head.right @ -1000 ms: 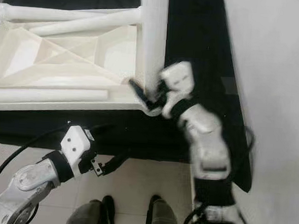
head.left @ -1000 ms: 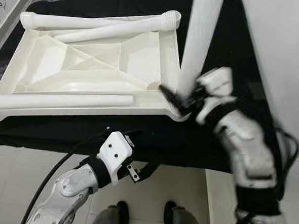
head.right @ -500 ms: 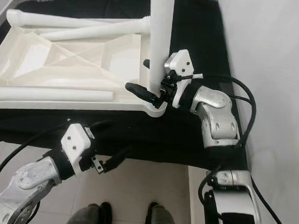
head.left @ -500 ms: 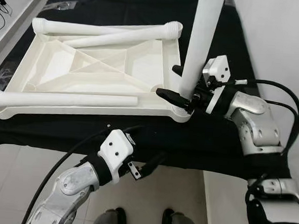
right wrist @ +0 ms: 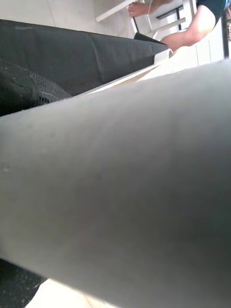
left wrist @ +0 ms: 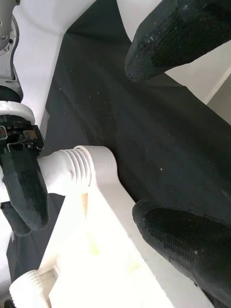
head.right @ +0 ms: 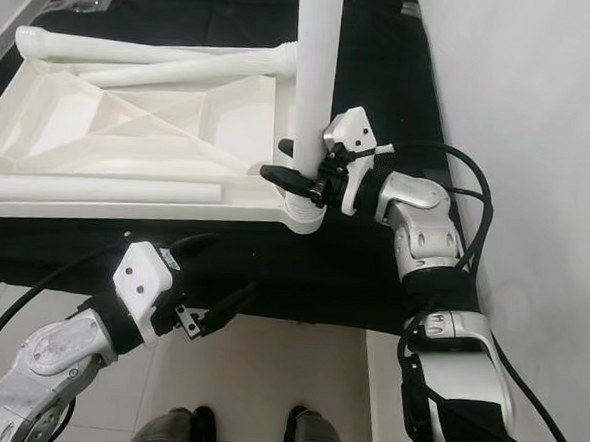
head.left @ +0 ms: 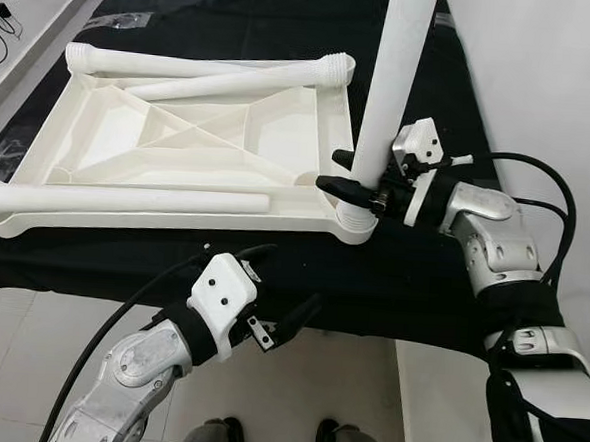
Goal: Building children table
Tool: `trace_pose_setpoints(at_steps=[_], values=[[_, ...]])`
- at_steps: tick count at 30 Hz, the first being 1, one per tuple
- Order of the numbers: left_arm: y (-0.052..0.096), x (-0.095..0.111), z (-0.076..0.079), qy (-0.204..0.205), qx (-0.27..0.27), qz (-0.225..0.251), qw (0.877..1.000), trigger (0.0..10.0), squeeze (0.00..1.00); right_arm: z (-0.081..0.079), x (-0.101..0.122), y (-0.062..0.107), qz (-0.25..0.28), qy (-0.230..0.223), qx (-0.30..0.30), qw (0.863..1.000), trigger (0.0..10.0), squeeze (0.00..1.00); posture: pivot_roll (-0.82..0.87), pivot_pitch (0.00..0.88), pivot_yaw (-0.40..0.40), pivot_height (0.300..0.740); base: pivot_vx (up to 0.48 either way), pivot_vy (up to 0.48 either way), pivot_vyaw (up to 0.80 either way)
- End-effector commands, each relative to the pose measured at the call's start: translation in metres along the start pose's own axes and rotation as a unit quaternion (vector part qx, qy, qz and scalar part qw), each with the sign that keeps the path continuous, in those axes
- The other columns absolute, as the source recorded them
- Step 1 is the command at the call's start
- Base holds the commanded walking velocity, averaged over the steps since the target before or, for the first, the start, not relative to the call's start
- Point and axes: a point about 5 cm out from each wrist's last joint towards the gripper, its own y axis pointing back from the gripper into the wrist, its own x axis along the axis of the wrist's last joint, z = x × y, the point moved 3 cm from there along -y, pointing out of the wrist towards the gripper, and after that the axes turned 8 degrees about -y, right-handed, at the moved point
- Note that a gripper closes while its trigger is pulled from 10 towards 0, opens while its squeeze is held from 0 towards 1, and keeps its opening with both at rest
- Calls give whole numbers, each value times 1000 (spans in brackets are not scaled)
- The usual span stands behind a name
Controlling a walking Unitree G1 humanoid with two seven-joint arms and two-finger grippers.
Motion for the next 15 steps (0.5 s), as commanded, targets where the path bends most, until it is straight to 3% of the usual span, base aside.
trace_pose_setpoints(at_steps=[1,6,7,8,9,10,11,12,14,15], values=[[3,-4,2,3,4,-3,1000,10000,0,-2,-14,6,-10,-10,-7,1000,0,0,113,196,-13,740,0,0,0],[4,-13,3,19,16,-12,1000,10000,0,-8,-40,16,-25,-24,-93,995,0,0,102,204,-14,740,0,0,0],[8,-21,5,24,19,-24,999,10000,0,-12,-57,16,-50,-12,-192,980,0,0,83,210,-10,740,0,0,0],[11,-29,7,33,26,-35,999,10000,0,-22,-75,21,-64,-34,-309,948,0,0,63,217,-1,740,0,0,0],[13,-36,9,39,32,-42,998,10000,0,-39,-88,24,-70,-66,-373,923,0,0,63,217,8,740,0,0,0],[13,-36,9,39,32,-42,998,10000,0,-39,-88,24,-70,-66,-373,923,0,0,63,217,8,740,0,0,0],[14,-39,10,42,34,-44,998,10000,0,-50,-93,28,-70,-82,-411,905,0,0,63,219,12,740,0,0,0],[13,-40,9,47,41,-42,997,10000,0,-57,-96,25,-66,-81,-409,907,0,0,46,215,24,740,0,0,0],[11,-41,6,50,48,-36,997,10000,0,-57,-98,21,-72,-61,-393,914,0,0,47,208,25,740,0,0,0],[10,-42,6,52,50,-34,997,10000,0,-56,-96,19,-72,-53,-383,920,6549,0,55,205,20,740,0,0,0]])
